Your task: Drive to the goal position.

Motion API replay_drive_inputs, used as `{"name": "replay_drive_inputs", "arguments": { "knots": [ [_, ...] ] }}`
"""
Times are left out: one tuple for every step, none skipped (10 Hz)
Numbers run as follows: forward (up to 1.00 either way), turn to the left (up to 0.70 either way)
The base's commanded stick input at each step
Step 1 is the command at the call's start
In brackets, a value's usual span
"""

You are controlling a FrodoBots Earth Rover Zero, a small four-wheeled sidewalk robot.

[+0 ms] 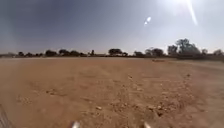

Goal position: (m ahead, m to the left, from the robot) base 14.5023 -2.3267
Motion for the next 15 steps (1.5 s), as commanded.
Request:
{"name": "replay_drive_inputs", "arguments": {
  "knots": [
    [0.7,-0.25],
    [0.7,-0.07],
    [0.7,0.0],
    [0.7,0.0],
    [0.7,0.0],
    [0.7,0.0],
    [0.7,0.0],
    [0.7,0.0],
    [0.7,0.0],
    [0.7,0.0],
    [0.7,0.0],
    [0.7,0.0],
    [0.7,0.0],
    [0.7,0.0],
    [0.7,0.0]
  ]
}}
